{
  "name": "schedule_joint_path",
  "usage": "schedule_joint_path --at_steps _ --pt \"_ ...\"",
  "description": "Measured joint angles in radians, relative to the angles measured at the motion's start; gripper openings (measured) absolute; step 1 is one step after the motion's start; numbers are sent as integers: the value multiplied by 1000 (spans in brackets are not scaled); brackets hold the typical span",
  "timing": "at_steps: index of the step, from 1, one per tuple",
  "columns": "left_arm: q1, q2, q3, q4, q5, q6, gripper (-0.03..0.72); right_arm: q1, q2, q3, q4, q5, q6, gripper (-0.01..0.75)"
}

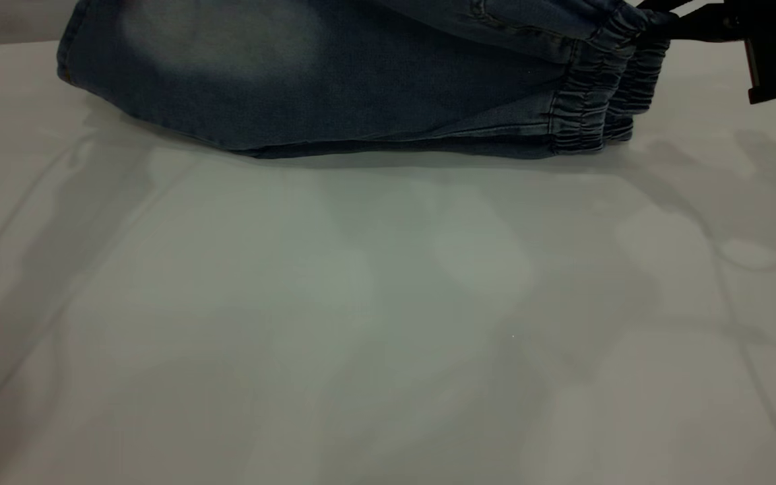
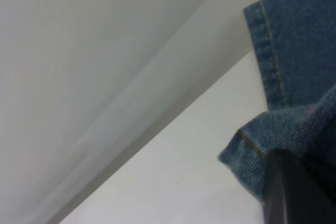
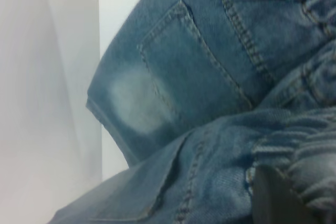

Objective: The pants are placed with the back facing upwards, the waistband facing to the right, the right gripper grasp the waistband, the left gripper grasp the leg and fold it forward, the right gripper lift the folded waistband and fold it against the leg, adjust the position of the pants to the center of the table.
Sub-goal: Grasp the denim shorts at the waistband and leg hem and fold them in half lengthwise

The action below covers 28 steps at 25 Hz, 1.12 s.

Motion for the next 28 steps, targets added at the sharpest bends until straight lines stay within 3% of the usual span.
schedule_joint_path --at_steps 6,16,28 --pt "-18 0 0 0 8 0 31 0 88 -110 -1 74 12 85" --pt "-18 19 0 0 24 1 31 0 162 -174 -1 58 38 124" --pt "-18 50 0 -1 23 1 31 0 162 -180 -2 83 26 358"
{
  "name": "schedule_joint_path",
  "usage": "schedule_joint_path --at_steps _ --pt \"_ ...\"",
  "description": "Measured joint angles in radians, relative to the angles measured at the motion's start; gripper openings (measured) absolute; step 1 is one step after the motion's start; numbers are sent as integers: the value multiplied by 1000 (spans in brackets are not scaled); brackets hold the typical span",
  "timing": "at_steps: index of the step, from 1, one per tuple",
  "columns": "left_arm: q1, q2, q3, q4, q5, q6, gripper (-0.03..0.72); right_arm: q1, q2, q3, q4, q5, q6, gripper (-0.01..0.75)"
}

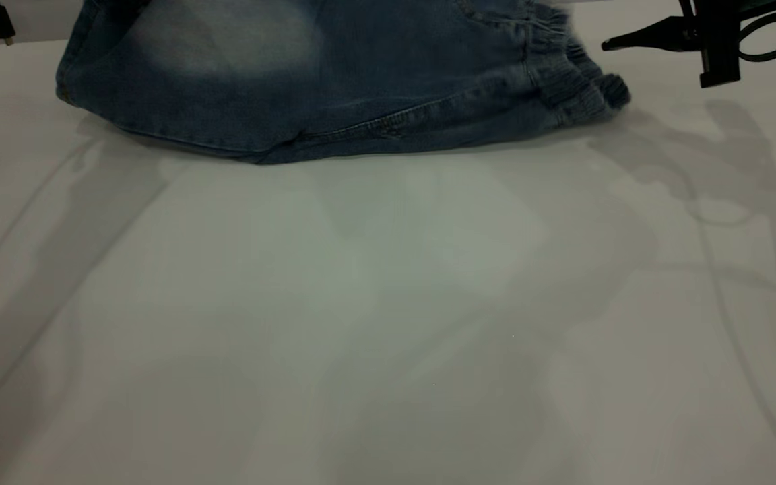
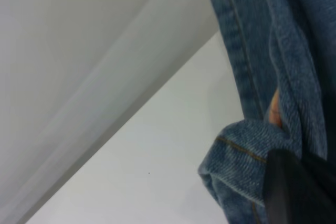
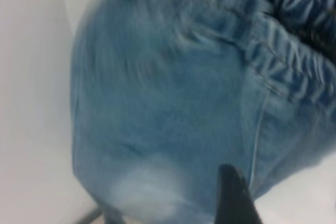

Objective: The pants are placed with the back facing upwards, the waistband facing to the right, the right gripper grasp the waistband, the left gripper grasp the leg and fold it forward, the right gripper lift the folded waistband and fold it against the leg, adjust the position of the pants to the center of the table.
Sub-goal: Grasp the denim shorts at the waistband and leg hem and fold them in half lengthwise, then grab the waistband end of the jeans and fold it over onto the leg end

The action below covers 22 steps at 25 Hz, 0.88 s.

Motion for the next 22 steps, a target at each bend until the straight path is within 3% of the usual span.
schedule_joint_path --at_steps 8,12,17,22 --pt "0 8 0 0 -24 -1 41 1 0 0 0 145 -204 368" --pt "0 26 0 0 -35 -2 83 1 0 0 0 182 -321 370" --pt "0 26 0 -3 -49 -26 284 1 0 0 -113 122 -382 370" --pt "-11 24 0 -3 19 -65 484 1 0 0 -257 37 -437 370"
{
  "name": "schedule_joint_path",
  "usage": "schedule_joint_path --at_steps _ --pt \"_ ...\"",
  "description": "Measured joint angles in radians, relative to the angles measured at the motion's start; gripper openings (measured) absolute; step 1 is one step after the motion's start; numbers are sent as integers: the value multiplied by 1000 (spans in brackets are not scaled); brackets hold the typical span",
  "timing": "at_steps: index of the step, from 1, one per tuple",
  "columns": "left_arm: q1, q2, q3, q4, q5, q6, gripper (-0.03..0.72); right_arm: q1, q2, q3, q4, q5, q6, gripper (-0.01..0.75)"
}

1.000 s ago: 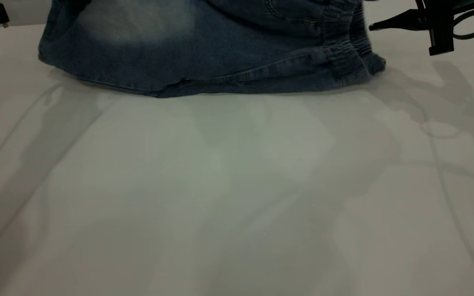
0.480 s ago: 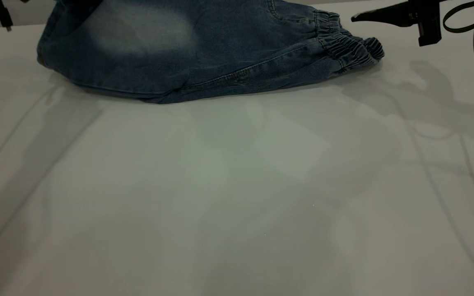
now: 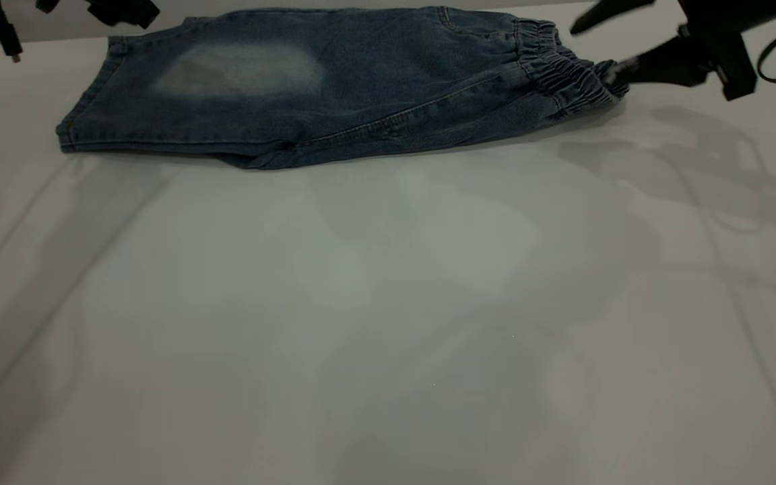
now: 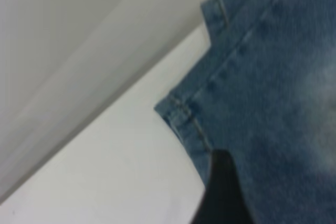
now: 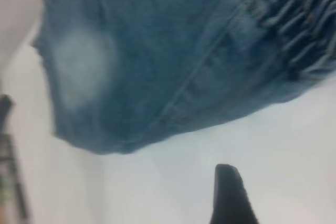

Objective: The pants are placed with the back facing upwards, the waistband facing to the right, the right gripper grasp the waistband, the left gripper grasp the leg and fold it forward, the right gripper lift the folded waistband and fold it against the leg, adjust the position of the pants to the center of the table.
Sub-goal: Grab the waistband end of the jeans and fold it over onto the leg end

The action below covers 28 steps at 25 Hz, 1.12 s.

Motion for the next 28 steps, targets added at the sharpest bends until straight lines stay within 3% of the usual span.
schedule_joint_path --at_steps 8,13,17,19,28 --pt "-85 -37 0 -21 72 -2 507 0 0 0 -14 -86 -214 373" --pt "-166 -41 1 -31 119 -4 489 0 28 0 -7 -103 -330 477" --pt "-220 -50 1 -26 139 -4 484 0 80 -1 -4 -100 -326 610" --pt "-234 -64 1 -26 141 -4 484 0 104 -2 15 -96 -323 643" --pt "-239 -155 2 -23 141 -4 483 -1 198 -136 130 64 -217 631"
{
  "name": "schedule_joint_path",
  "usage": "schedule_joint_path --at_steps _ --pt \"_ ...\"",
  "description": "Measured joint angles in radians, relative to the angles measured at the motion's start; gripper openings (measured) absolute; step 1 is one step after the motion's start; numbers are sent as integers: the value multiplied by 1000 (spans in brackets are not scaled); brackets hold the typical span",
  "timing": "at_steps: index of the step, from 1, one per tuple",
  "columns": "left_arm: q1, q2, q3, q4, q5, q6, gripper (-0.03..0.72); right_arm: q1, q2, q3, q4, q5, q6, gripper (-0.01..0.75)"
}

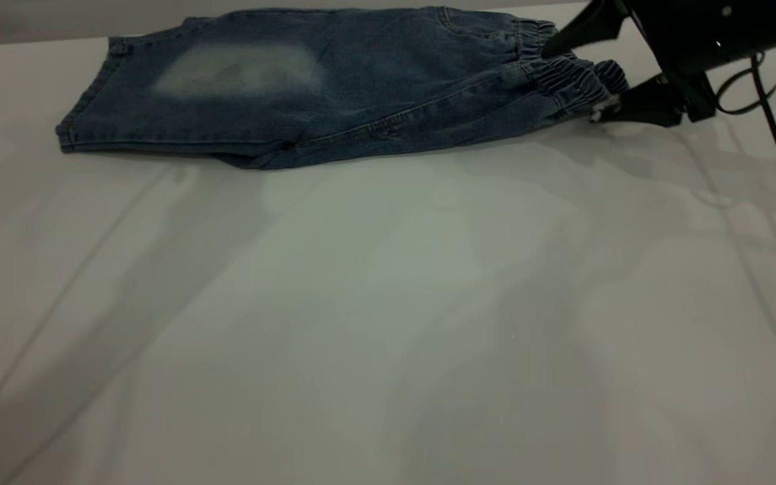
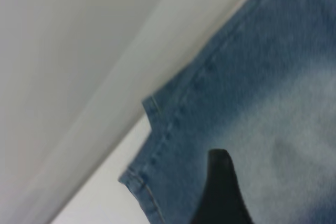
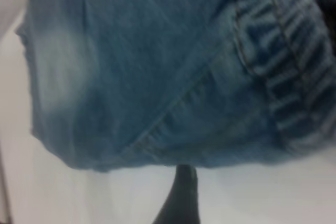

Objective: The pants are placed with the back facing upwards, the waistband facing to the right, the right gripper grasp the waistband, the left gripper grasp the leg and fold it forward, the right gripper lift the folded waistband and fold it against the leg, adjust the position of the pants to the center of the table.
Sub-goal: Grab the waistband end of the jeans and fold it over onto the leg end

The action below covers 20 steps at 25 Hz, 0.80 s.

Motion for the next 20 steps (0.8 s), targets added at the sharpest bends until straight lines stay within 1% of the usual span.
schedule_joint_path --at_steps 7,14,20 --pt "0 -60 0 0 1 2 482 0 55 -75 -2 -6 128 608" --pt "0 -84 0 10 7 5 482 0 68 -84 -19 -10 192 592" --pt "0 -83 0 10 7 5 482 0 68 -84 7 -121 208 591"
